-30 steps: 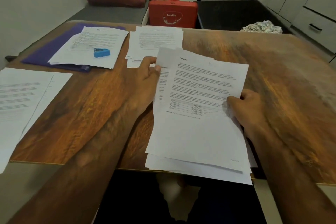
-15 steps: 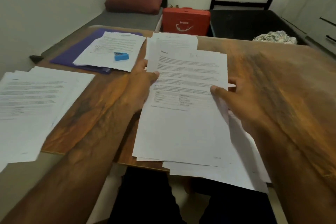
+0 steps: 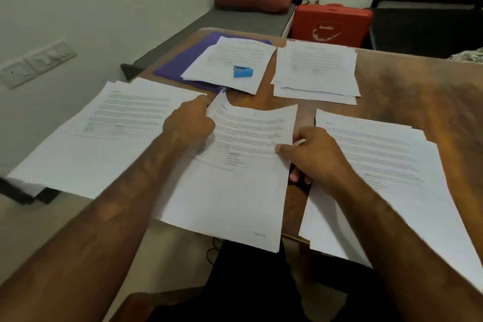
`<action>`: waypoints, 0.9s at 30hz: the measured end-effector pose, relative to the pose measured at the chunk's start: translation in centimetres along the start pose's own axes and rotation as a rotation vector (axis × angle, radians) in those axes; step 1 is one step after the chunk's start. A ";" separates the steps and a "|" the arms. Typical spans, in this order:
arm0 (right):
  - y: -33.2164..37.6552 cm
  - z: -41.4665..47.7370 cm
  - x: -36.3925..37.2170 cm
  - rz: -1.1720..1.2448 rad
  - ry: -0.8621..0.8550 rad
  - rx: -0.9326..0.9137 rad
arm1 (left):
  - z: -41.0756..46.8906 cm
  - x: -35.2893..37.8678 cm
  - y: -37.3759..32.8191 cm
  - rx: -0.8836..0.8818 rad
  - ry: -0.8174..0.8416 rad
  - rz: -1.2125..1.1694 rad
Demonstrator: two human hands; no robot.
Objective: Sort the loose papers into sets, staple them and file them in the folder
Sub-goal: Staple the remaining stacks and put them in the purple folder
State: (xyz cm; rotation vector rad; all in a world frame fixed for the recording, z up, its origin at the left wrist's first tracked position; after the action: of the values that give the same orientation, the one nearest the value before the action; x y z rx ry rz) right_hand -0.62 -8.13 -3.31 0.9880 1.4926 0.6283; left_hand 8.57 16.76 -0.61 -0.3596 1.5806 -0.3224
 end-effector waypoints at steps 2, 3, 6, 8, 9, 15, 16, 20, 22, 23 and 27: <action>0.0 -0.1 -0.6 -0.112 -0.047 0.001 | -0.1 0.3 -0.4 0.008 -0.021 0.125; 0.1 -0.2 -0.9 -0.164 -0.069 -0.006 | -0.2 0.2 -0.8 0.014 -0.057 0.206; 0.6 -0.7 -2.2 -0.296 -0.155 -0.036 | -0.9 -0.3 -2.9 0.064 -0.178 0.435; 0.4 -1.1 -3.1 -0.336 -0.195 -0.031 | -1.4 0.3 -4.9 0.121 -0.156 0.468; 0.2 -1.1 -3.4 -0.342 -0.205 -0.025 | -1.8 1.0 -6.0 0.154 -0.119 0.442; -2.7 -1.9 -7.1 -0.444 -0.259 -0.002 | -5.4 5.4 -15.6 0.451 -0.074 0.019; -3.2 -2.3 -8.5 -0.487 -0.289 -0.005 | -5.7 6.2 -17.0 0.491 -0.068 -0.016; -5.7 -3.4 -12.6 -0.613 -0.353 -0.027 | -5.2 8.6 -20.3 0.549 -0.061 -0.020; -7.0 -3.5 -13.1 -0.618 -0.360 -0.059 | -4.3 9.7 -20.8 0.537 -0.080 0.024; -7.6 -3.5 -13.1 -0.606 -0.367 -0.070 | -3.9 10.4 -20.9 0.517 -0.079 0.058; -8.4 -3.2 -12.2 -0.643 -0.393 -0.128 | -3.1 13.1 -20.4 0.499 -0.074 0.250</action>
State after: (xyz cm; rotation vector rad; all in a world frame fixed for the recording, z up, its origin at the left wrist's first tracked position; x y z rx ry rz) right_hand -6.14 -22.27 -3.43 0.4487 1.2939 0.0551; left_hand 5.71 -7.34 -3.83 0.2082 1.3969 -0.4868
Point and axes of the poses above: each hand's wrist, its own z-axis towards the middle knuckle, its own x-axis out of the palm, y = z × x, the point moved 9 cm from there along z, towards the middle knuckle
